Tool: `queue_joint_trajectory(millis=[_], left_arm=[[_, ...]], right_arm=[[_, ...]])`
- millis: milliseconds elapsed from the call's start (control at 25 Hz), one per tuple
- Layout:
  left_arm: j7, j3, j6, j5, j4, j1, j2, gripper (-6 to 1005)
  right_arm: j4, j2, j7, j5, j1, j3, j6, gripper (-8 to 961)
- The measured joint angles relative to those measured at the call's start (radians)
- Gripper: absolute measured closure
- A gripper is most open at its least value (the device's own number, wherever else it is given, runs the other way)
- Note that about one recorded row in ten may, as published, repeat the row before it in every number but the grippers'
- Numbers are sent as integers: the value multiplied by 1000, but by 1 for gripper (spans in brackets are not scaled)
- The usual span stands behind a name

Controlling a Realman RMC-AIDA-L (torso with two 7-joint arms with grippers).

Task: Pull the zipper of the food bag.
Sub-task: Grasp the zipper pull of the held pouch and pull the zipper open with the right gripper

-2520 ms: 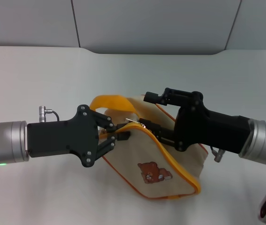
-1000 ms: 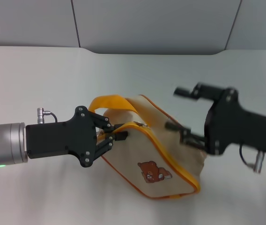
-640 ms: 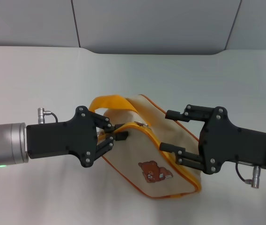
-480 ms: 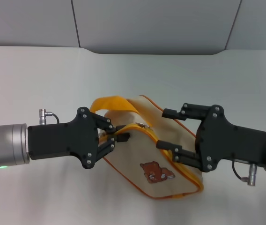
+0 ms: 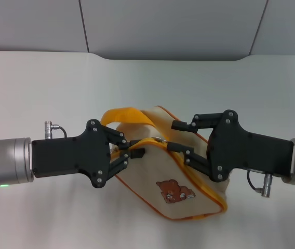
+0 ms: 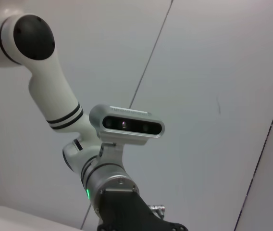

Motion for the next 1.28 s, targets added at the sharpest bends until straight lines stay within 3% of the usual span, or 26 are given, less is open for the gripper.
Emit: queue_joint_trajectory(millis=[640, 760, 960, 1280], left_arm=[[1, 0, 0, 0, 2, 0, 0, 908], [1, 1, 0, 0, 0, -1, 0, 907], [2, 2, 1, 0, -1, 0, -2, 906], [2, 1, 1, 0, -3, 4, -2, 905]], right_arm=[[38, 0, -73, -1, 27, -25, 47, 635], [68, 1, -102, 0, 40, -23, 59, 701], [73, 1, -103, 0, 43, -16, 66, 901], [68, 2, -104, 0, 38, -11, 66, 953]])
